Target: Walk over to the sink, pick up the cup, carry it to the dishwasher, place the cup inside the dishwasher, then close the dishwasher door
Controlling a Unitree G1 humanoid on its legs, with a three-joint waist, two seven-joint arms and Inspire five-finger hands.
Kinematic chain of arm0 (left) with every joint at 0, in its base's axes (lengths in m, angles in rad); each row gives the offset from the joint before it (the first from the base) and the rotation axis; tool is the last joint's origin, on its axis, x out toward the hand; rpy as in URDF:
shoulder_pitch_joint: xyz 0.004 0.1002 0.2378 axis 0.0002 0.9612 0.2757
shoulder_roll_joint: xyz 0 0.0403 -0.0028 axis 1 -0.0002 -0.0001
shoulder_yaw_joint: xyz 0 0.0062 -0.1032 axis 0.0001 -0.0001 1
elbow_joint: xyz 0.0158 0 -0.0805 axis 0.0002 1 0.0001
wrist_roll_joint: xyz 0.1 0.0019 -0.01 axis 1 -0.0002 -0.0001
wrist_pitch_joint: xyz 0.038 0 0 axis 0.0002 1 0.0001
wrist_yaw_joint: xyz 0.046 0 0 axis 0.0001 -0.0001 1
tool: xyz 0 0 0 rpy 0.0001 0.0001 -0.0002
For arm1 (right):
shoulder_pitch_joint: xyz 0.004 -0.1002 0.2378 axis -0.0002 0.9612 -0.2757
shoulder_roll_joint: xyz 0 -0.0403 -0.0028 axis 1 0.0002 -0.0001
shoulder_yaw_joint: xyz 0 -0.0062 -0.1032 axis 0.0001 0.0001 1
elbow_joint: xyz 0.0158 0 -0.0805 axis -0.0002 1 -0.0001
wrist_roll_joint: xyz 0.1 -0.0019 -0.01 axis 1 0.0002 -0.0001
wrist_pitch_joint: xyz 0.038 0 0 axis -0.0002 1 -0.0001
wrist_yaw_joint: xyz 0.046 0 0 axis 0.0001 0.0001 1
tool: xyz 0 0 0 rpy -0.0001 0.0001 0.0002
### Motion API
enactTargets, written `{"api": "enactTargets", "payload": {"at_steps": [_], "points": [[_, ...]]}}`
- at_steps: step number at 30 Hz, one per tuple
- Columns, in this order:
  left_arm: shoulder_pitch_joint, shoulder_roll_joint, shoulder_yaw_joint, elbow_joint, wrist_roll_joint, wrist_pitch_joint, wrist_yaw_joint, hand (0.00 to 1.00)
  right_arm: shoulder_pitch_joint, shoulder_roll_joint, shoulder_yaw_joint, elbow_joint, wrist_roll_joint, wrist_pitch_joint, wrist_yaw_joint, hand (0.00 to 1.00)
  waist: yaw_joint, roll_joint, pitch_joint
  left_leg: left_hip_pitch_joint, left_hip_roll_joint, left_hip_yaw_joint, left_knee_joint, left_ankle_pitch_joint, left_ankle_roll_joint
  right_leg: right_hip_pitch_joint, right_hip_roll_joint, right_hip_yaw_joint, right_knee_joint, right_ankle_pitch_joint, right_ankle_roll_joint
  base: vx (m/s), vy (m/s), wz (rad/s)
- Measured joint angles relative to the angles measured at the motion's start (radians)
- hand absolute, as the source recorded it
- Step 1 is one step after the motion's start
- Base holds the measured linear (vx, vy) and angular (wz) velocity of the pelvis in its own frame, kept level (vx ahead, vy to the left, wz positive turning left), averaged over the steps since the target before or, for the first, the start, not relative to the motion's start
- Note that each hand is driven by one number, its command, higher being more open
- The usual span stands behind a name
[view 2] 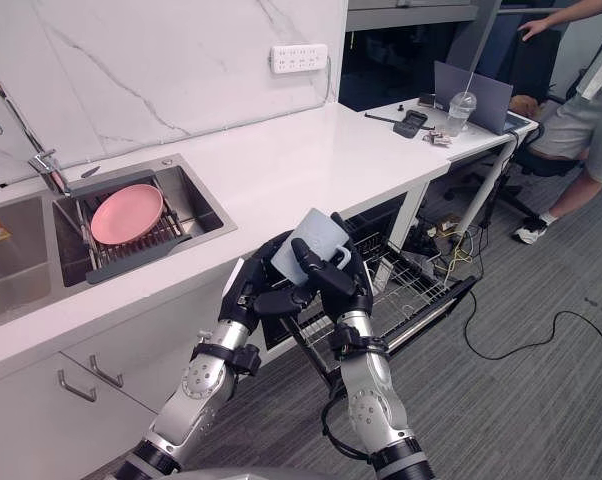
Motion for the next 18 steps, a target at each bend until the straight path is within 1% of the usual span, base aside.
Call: {"api": "enactTargets", "payload": {"at_steps": [1,2,12,13,16,18], "points": [[-0.009,0.005,0.000,0.000,0.017,0.000,0.000,0.30,-0.005,-0.007,0.001,0.000,0.004,0.001,-0.001,0.90,0.000,0.000,0.000,-0.002,0.000,-0.002,0.002,0.000,0.000,0.000,0.000,-0.002,0.000,0.000,0.000,0.00,0.000,0.04],[-0.014,0.008,0.000,0.000,0.026,0.000,0.000,0.30,-0.009,-0.015,0.003,0.000,0.004,0.003,-0.002,0.30,0.000,0.000,0.000,-0.003,0.000,-0.003,0.003,0.000,0.000,0.000,0.000,-0.003,0.000,0.001,0.000,0.00,0.000,0.03],[-0.044,0.055,-0.016,-0.006,0.072,-0.004,0.002,0.30,-0.055,-0.087,0.020,0.011,0.042,0.033,-0.025,0.30,0.002,-0.006,0.004,-0.013,0.001,-0.012,0.012,0.000,0.000,0.000,0.000,-0.010,0.000,0.003,-0.002,0.00,0.000,0.01],[-0.044,0.056,-0.016,-0.006,0.072,-0.004,0.002,0.90,-0.056,-0.090,0.020,0.011,0.042,0.033,-0.025,0.30,0.002,-0.006,0.004,-0.013,0.001,-0.012,0.012,0.000,0.000,0.000,0.000,-0.010,0.000,0.003,-0.002,0.00,0.000,0.00],[-0.044,0.057,-0.017,-0.006,0.074,-0.004,0.002,0.90,-0.059,-0.093,0.020,0.011,0.042,0.033,-0.025,0.30,0.001,-0.006,0.004,-0.013,0.002,-0.012,0.012,0.000,0.000,0.000,0.001,-0.010,-0.001,0.003,-0.002,0.00,0.000,0.00],[-0.044,0.057,-0.024,-0.007,0.113,-0.005,0.002,0.90,-0.061,-0.090,0.008,0.009,0.041,0.034,-0.025,0.30,0.002,-0.006,0.004,-0.013,0.002,-0.012,0.012,0.000,0.000,0.000,0.001,-0.010,-0.001,0.003,-0.002,0.00,0.000,0.00]]}}
